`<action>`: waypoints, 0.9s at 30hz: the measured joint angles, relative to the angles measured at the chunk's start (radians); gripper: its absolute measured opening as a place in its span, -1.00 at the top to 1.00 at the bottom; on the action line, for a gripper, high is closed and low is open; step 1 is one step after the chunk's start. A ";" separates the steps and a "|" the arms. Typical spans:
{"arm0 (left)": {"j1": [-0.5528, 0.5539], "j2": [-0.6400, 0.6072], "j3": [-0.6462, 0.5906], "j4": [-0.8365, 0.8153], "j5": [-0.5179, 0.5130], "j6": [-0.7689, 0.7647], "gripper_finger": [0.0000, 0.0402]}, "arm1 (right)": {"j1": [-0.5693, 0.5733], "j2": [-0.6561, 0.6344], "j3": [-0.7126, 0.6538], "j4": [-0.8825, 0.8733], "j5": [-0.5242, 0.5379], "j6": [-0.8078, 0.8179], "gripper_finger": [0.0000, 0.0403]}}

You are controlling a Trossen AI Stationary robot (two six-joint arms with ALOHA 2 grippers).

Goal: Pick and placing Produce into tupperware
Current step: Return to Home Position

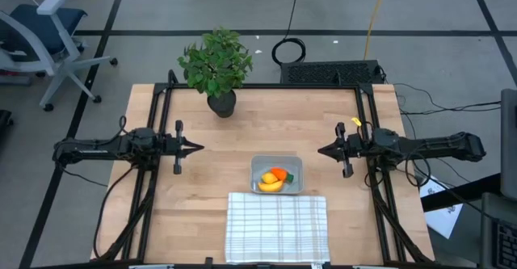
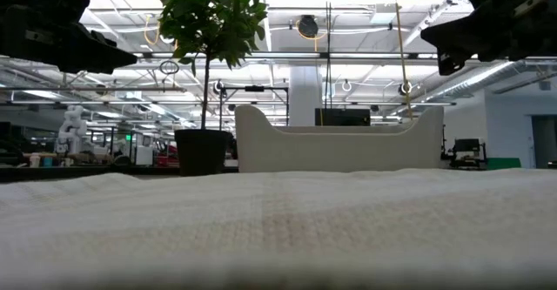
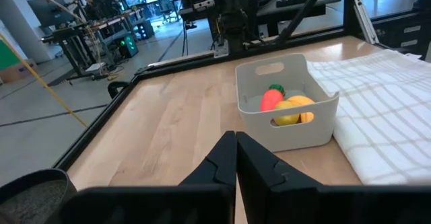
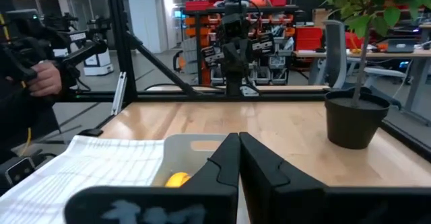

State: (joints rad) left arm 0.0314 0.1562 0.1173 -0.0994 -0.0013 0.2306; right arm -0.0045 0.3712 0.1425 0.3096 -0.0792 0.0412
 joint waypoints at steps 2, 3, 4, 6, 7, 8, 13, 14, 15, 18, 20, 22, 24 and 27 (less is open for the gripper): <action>0.000 0.000 0.000 0.000 0.003 -0.001 0.97 | 0.010 0.000 0.000 -0.002 0.000 0.000 1.00; 0.000 0.000 0.000 0.000 0.011 -0.001 0.98 | 0.015 0.000 0.000 -0.002 0.000 0.000 1.00; 0.000 0.000 0.000 0.000 0.020 -0.004 0.99 | 0.021 0.000 0.000 -0.001 0.000 0.001 1.00; 0.000 0.000 0.000 0.000 0.029 -0.004 0.99 | 0.034 -0.001 0.000 -0.002 0.000 0.001 1.00; 0.000 0.000 0.000 -0.001 0.030 -0.004 0.98 | 0.039 -0.002 0.000 -0.002 0.000 0.000 1.00; 0.000 0.000 0.000 -0.001 0.030 -0.005 0.98 | 0.046 -0.002 0.000 -0.002 -0.001 -0.001 1.00; 0.000 0.000 0.000 -0.001 0.031 -0.004 0.99 | 0.073 -0.003 0.000 0.004 -0.001 -0.002 1.00; 0.000 0.000 0.000 -0.001 0.032 -0.004 0.99 | 0.079 -0.003 0.000 0.006 -0.001 -0.001 1.00; 0.000 0.000 0.000 -0.001 0.032 -0.004 0.98 | 0.083 -0.003 0.000 0.005 -0.001 -0.001 1.00; 0.000 0.000 0.000 -0.001 0.032 0.011 0.97 | 0.097 -0.003 0.000 0.000 -0.001 0.000 1.00; 0.000 0.000 0.000 -0.001 0.032 0.023 0.98 | 0.104 -0.004 0.000 0.000 0.000 0.000 1.00; 0.000 0.000 0.000 -0.001 0.033 0.025 0.99 | 0.109 -0.004 0.000 0.000 0.011 0.000 1.00; -0.001 0.000 0.000 -0.002 0.037 0.026 0.98 | 0.112 -0.006 0.000 -0.005 0.041 0.000 1.00; -0.001 0.000 0.000 -0.002 0.049 0.030 0.99 | 0.111 -0.015 0.000 -0.019 0.058 0.007 1.00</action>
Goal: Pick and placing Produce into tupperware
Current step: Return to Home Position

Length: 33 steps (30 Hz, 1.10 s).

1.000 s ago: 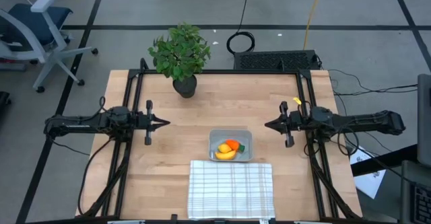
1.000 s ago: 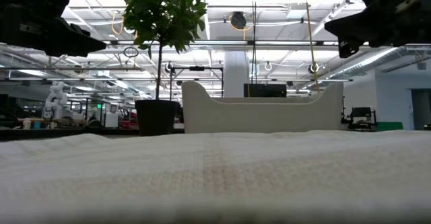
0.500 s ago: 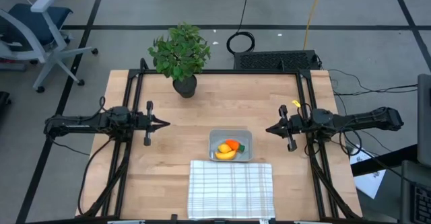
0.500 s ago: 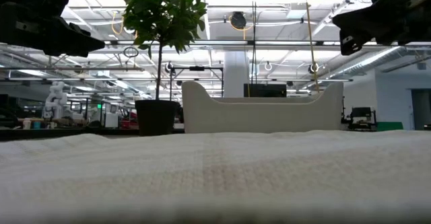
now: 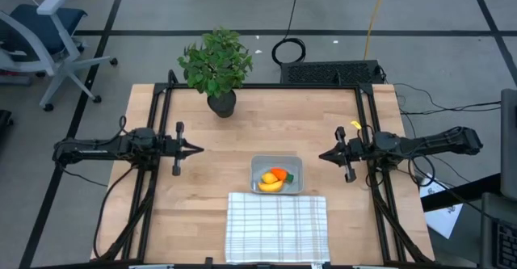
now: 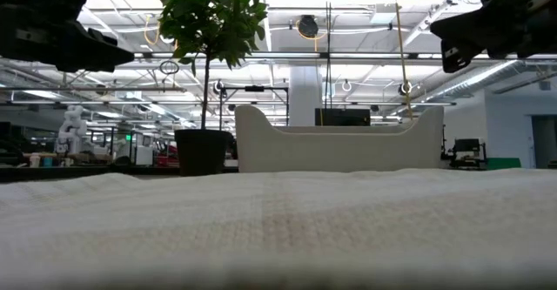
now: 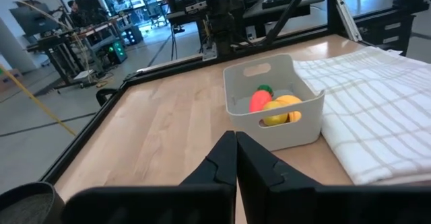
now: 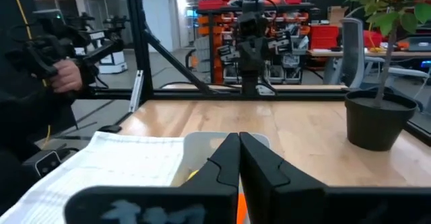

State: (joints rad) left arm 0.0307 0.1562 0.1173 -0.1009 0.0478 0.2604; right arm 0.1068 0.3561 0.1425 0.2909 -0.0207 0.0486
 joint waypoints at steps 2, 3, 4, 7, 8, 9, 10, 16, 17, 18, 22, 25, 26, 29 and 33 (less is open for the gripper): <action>-0.003 0.000 0.000 0.000 0.006 0.005 0.99 | 0.000 -0.010 0.000 -0.002 0.001 0.001 1.00; -0.008 0.000 0.000 0.000 0.006 0.006 0.99 | 0.000 -0.015 0.000 -0.002 0.001 0.003 1.00; -0.013 0.000 0.000 0.000 0.006 0.007 0.98 | 0.000 -0.020 0.000 -0.005 0.001 0.003 1.00; -0.028 0.000 0.000 0.000 0.006 0.019 0.98 | 0.000 -0.043 0.000 -0.021 0.012 0.003 1.00; -0.033 0.000 0.000 0.000 0.005 0.025 0.99 | 0.000 -0.052 0.000 -0.032 0.020 0.003 1.00; -0.036 0.000 0.000 0.000 0.001 0.030 0.99 | 0.000 -0.061 0.000 -0.042 0.023 0.001 1.00; -0.040 0.000 0.000 0.000 -0.009 0.033 0.99 | 0.000 -0.068 0.000 -0.049 0.024 -0.004 1.00; -0.057 0.000 0.000 0.000 -0.039 0.033 0.99 | 0.000 -0.108 0.000 -0.068 0.024 -0.007 1.00; -0.060 0.000 0.000 0.000 -0.043 0.030 0.99 | 0.000 -0.113 0.000 -0.073 0.024 -0.007 1.00; -0.060 0.000 0.000 0.000 -0.048 0.026 0.99 | 0.000 -0.118 0.000 -0.083 0.024 -0.006 1.00; -0.060 0.000 0.000 0.000 -0.057 0.015 0.99 | 0.000 -0.130 0.000 -0.096 0.027 0.009 1.00; -0.060 0.000 0.000 0.000 -0.057 0.014 0.99 | 0.000 -0.138 0.000 -0.099 0.079 -0.004 1.00; -0.060 0.000 0.000 0.001 -0.057 0.014 0.98 | 0.000 -0.140 0.000 -0.103 0.100 -0.013 1.00; -0.060 0.000 0.000 0.001 -0.057 0.014 0.98 | 0.000 -0.140 0.000 -0.116 0.105 -0.034 1.00; -0.060 0.000 0.000 0.001 -0.052 0.013 0.99 | 0.000 -0.140 -0.001 -0.126 0.104 -0.046 1.00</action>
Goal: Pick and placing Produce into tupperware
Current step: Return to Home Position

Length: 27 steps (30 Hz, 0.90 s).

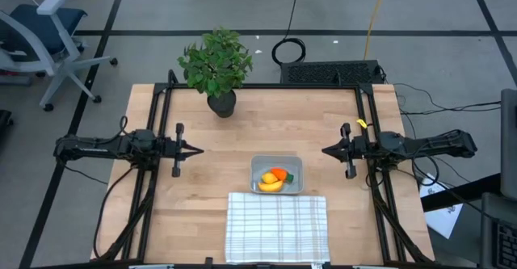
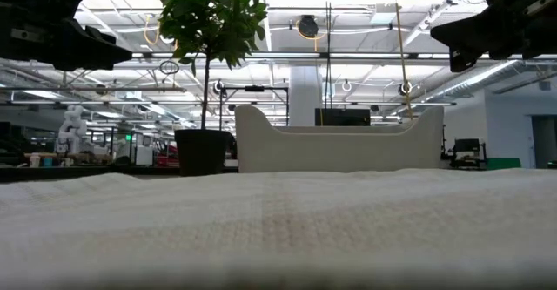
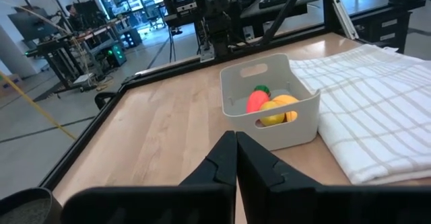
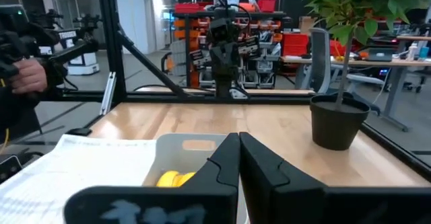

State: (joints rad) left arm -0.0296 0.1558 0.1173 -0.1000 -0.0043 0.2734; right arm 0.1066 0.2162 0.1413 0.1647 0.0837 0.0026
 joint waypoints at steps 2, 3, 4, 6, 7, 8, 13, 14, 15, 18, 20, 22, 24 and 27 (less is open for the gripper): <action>0.000 0.000 0.000 0.000 0.001 -0.002 0.97 | 0.000 0.000 -0.013 0.006 0.000 -0.003 1.00; 0.000 0.000 0.000 0.000 0.001 -0.002 0.97 | 0.000 0.000 -0.015 0.006 0.000 -0.003 1.00; 0.000 0.000 0.000 0.000 0.002 -0.002 0.97 | 0.000 0.000 -0.016 0.006 0.000 -0.001 1.00; 0.000 0.000 0.000 0.000 0.003 -0.003 0.98 | 0.000 0.000 -0.017 0.011 0.000 0.002 1.00; 0.000 0.000 0.000 0.000 0.003 -0.006 0.99 | 0.000 0.000 -0.017 0.013 0.000 0.002 1.00; 0.000 0.000 0.000 0.000 0.003 -0.013 0.99 | 0.000 0.000 -0.017 0.011 -0.001 0.003 1.00; 0.000 0.000 0.000 0.005 0.003 -0.046 0.93 | 0.000 0.000 -0.017 0.010 -0.005 0.003 1.00; 0.000 0.000 0.000 0.008 0.003 -0.044 0.91 | 0.000 0.000 -0.017 0.010 -0.005 -0.006 1.00; 0.000 0.000 0.000 0.013 0.003 -0.044 0.90 | 0.000 0.000 -0.017 0.010 -0.005 -0.016 1.00; 0.000 0.000 0.000 0.025 0.003 -0.044 0.89 | 0.000 0.000 -0.017 0.010 -0.005 -0.027 1.00; 0.000 0.000 0.000 0.026 0.003 -0.044 0.89 | 0.000 0.000 -0.017 0.011 -0.005 -0.028 1.00; 0.000 0.000 0.000 0.025 0.003 -0.044 0.91 | 0.000 0.000 -0.017 0.010 -0.006 -0.028 1.00; 0.000 0.000 0.000 0.024 0.003 -0.046 0.94 | 0.000 0.000 -0.017 0.010 -0.006 -0.030 1.00; 0.000 0.000 0.000 0.024 0.003 -0.046 0.98 | 0.000 0.000 -0.017 0.010 -0.006 -0.030 1.00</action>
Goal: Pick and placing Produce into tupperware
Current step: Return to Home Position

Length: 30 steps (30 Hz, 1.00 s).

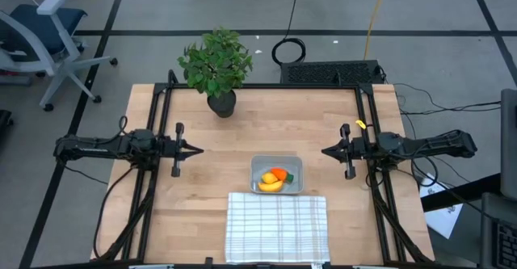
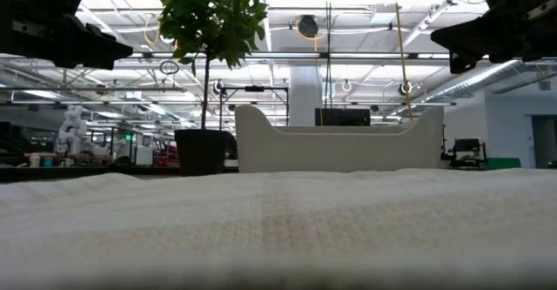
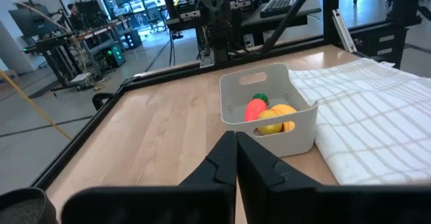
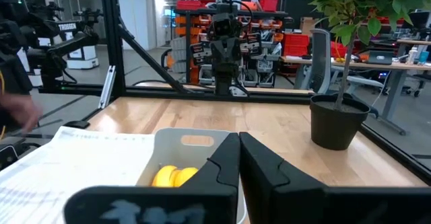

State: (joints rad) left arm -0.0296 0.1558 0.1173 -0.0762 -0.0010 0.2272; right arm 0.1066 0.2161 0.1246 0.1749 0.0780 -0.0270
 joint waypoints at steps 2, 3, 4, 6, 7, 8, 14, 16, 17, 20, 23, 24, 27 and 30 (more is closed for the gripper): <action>0.000 0.000 0.000 0.000 0.000 0.000 0.99 | 0.000 0.000 0.000 0.000 0.000 0.000 1.00; 0.000 0.000 0.000 0.000 0.000 0.000 0.98 | 0.000 0.000 0.000 0.000 0.000 0.000 1.00; 0.000 0.000 0.000 0.000 0.000 0.000 0.97 | 0.000 0.000 0.000 0.000 0.000 0.000 1.00; 0.000 0.000 0.000 0.000 0.000 0.000 0.94 | 0.000 0.000 0.000 0.000 0.000 0.000 1.00; 0.000 0.000 0.000 -0.001 0.000 0.000 0.92 | 0.000 0.000 0.000 0.000 0.000 0.000 1.00; 0.000 0.000 0.000 -0.001 0.000 0.000 0.90 | 0.000 0.000 0.000 0.000 0.000 0.000 1.00; 0.000 0.000 0.000 -0.001 0.000 0.000 0.87 | 0.000 0.000 0.000 0.000 0.000 0.000 1.00; 0.000 0.000 0.000 -0.001 0.000 0.000 0.89 | 0.000 0.000 0.000 0.000 0.000 0.000 1.00; 0.000 0.000 0.000 -0.001 0.000 0.000 0.90 | 0.000 0.000 0.000 0.000 0.000 0.000 1.00; 0.000 0.000 0.000 -0.001 0.000 0.000 0.95 | 0.000 0.000 0.000 0.000 0.000 0.000 1.00; 0.000 0.000 0.000 -0.001 0.000 0.000 0.99 | 0.000 0.000 0.000 0.000 0.000 0.000 1.00; 0.000 0.000 0.000 -0.001 0.000 0.000 0.99 | 0.000 0.000 0.000 0.000 0.000 0.000 1.00; 0.000 0.000 0.000 -0.001 0.000 0.000 0.96 | 0.000 0.000 0.000 0.000 0.000 0.000 1.00; 0.000 0.000 0.000 -0.001 0.000 0.000 0.90 | 0.000 0.000 0.000 0.000 0.000 0.000 1.00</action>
State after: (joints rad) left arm -0.0296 0.1558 0.1173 -0.0776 -0.0014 0.2272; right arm 0.1066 0.2161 0.1246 0.1749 0.0776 -0.0269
